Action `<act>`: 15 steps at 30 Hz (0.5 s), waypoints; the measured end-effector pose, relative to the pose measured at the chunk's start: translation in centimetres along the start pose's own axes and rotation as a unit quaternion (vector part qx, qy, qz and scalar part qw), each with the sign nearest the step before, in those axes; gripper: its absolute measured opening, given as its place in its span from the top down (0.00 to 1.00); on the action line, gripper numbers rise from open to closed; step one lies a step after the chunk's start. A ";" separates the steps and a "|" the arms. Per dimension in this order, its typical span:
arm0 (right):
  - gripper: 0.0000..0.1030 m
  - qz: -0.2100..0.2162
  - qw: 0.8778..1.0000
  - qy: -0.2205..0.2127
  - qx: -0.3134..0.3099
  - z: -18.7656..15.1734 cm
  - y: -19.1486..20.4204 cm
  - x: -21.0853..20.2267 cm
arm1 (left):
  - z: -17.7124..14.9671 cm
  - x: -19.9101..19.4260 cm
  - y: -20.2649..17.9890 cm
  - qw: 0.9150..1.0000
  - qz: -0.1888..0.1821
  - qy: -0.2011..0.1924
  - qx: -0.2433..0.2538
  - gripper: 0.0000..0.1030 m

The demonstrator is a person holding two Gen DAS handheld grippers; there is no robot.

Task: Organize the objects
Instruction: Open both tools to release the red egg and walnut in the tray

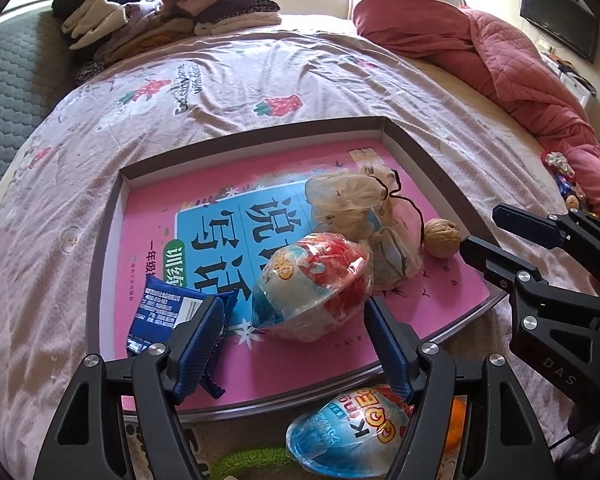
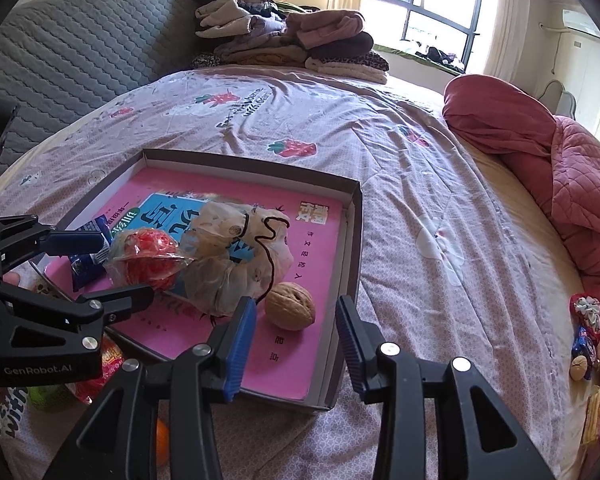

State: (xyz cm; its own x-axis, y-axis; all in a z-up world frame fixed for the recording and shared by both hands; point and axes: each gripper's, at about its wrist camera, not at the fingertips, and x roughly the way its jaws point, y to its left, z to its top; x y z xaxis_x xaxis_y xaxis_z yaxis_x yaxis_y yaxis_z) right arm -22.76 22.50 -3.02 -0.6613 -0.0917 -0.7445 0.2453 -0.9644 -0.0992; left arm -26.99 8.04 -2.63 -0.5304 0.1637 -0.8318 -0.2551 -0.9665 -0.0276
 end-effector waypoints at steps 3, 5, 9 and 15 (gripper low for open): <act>0.60 0.000 1.000 -0.003 0.001 0.0 0.0 -0.1 | 0.2 -0.4 0.0 1.000 -0.002 -0.005 -0.001 0.28; 0.60 0.000 1.000 -0.003 0.001 0.0 -0.1 -0.2 | 0.3 -0.6 0.0 1.000 -0.001 -0.008 -0.001 0.28; 0.60 0.000 1.000 -0.007 0.003 0.2 -0.1 -0.5 | 0.4 -1.0 -0.1 1.000 -0.001 -0.011 0.000 0.28; 0.60 0.003 1.000 -0.015 0.004 0.4 -0.2 -1.1 | 0.5 -1.4 0.0 1.000 0.003 -0.015 -0.004 0.28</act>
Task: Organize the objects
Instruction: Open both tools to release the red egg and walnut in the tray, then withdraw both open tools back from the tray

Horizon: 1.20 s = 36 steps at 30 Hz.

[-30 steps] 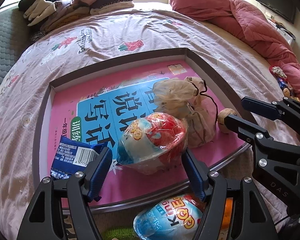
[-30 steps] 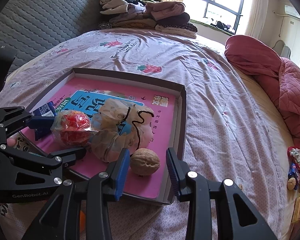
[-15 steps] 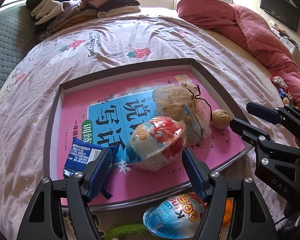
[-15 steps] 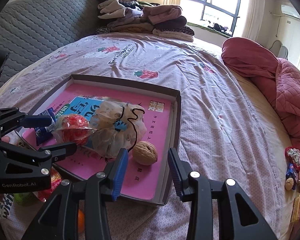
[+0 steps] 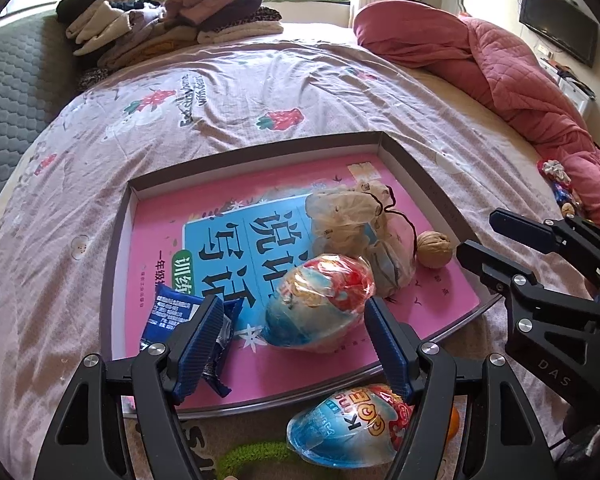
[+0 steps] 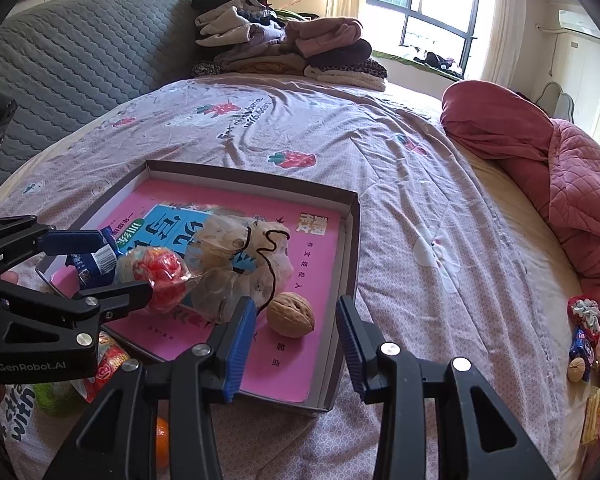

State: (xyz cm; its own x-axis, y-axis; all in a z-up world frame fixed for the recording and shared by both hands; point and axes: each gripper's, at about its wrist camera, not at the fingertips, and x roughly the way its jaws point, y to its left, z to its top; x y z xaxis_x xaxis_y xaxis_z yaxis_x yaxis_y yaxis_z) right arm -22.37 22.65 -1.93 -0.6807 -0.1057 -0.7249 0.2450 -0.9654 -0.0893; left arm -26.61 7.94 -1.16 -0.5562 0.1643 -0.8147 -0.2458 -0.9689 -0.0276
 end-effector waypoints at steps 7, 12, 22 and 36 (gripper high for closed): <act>0.60 0.004 1.000 -0.013 0.001 0.3 0.1 -0.9 | 0.2 -1.2 0.2 1.000 0.005 -0.010 -0.006 0.28; 0.60 0.006 1.000 -0.023 0.003 0.6 0.1 -1.6 | 0.2 -2.2 0.2 1.000 0.009 -0.019 -0.009 0.28; 0.59 0.014 0.999 -0.038 0.001 1.0 0.6 -2.8 | 0.1 -3.7 0.3 0.999 0.014 -0.029 -0.016 0.28; 0.50 0.023 0.998 -0.058 0.001 1.3 1.3 -4.4 | -0.8 -5.5 0.9 0.998 0.029 -0.041 -0.033 0.28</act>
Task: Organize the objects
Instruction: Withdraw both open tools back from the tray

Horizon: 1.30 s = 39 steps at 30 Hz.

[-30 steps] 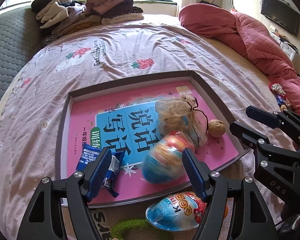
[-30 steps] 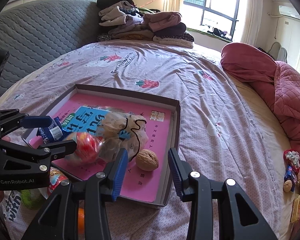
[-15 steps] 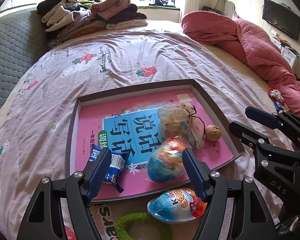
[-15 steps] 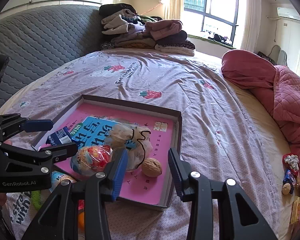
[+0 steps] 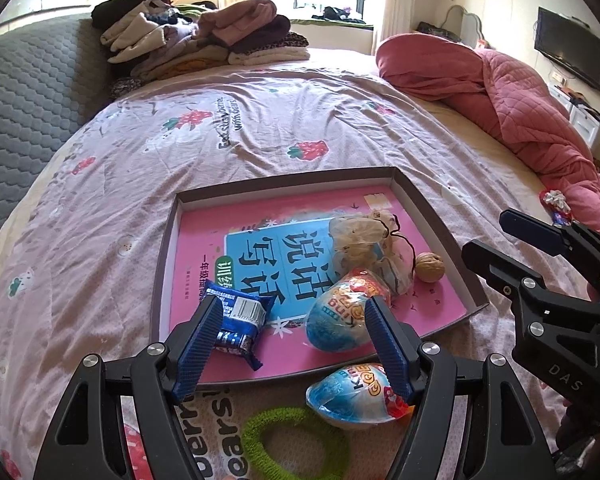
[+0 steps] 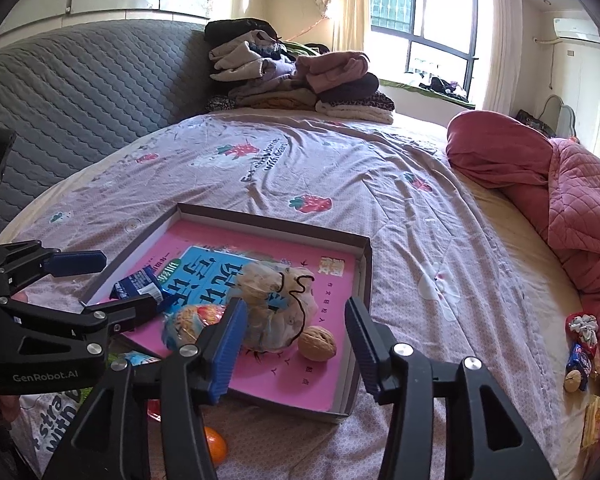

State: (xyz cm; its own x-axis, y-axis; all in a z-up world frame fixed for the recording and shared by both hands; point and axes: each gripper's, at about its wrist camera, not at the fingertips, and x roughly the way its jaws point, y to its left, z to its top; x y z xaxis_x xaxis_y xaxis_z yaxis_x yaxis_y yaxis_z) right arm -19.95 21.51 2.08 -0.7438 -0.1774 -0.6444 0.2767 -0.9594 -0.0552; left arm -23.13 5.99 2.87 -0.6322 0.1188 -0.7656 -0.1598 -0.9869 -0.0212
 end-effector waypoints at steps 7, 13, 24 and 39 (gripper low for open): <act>0.47 0.005 1.000 -0.012 -0.003 0.2 0.6 -1.0 | -0.1 -1.2 0.1 1.000 0.004 -0.007 -0.001 0.27; 0.47 0.011 1.000 -0.024 -0.004 0.5 0.9 -2.1 | -0.1 -2.5 0.3 1.000 0.009 -0.016 -0.002 0.27; 0.47 0.022 0.999 -0.041 -0.005 0.4 1.4 -4.2 | -1.0 -5.1 1.1 0.999 0.021 -0.034 -0.012 0.27; 0.47 0.035 0.997 -0.069 -0.005 0.2 2.1 -7.3 | -3.1 -7.7 2.3 0.998 0.024 -0.043 -0.030 0.27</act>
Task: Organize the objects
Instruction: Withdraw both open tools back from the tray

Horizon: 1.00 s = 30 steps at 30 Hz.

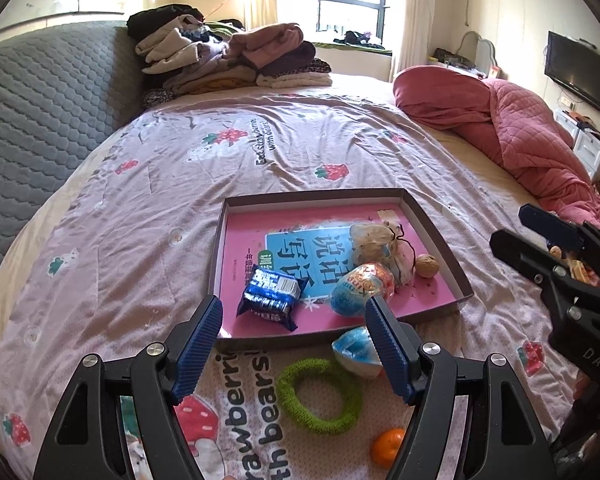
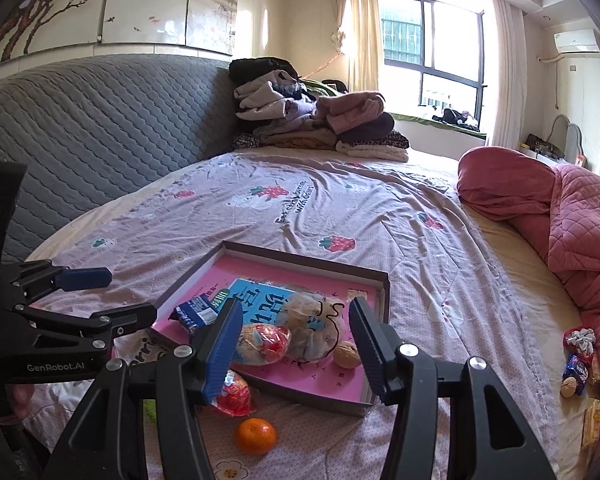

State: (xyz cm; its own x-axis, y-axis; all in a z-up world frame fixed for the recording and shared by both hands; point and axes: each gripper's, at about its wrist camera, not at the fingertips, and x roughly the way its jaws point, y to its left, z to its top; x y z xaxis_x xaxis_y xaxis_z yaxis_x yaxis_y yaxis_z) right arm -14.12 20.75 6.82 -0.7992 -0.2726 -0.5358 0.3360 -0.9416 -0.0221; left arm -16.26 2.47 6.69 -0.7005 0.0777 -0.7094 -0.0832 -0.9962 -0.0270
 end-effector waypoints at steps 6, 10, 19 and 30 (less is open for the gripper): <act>0.47 0.005 1.000 -0.006 -0.004 -0.1 0.7 -1.0 | -1.1 -0.4 0.4 1.000 0.006 0.003 -0.001 0.27; 0.47 0.008 1.000 -0.007 -0.003 -0.6 0.8 -1.4 | -1.8 -0.5 0.5 1.000 0.008 0.007 -0.001 0.27; 0.47 0.013 1.000 -0.002 0.000 -1.7 1.0 -1.9 | -3.0 0.0 0.8 1.000 0.013 0.016 -0.002 0.27; 0.47 0.020 1.000 -0.001 -0.006 -2.9 2.3 -2.7 | -4.8 0.2 1.1 1.000 0.012 0.023 -0.001 0.27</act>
State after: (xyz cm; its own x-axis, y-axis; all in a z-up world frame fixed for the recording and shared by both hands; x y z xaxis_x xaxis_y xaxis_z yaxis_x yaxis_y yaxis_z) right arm -9.71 19.88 5.79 -0.7856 -0.3104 -0.5352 0.3740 -0.9274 -0.0112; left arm -13.09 1.19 3.17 -0.6683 0.0512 -0.7421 -0.0654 -0.9978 -0.0098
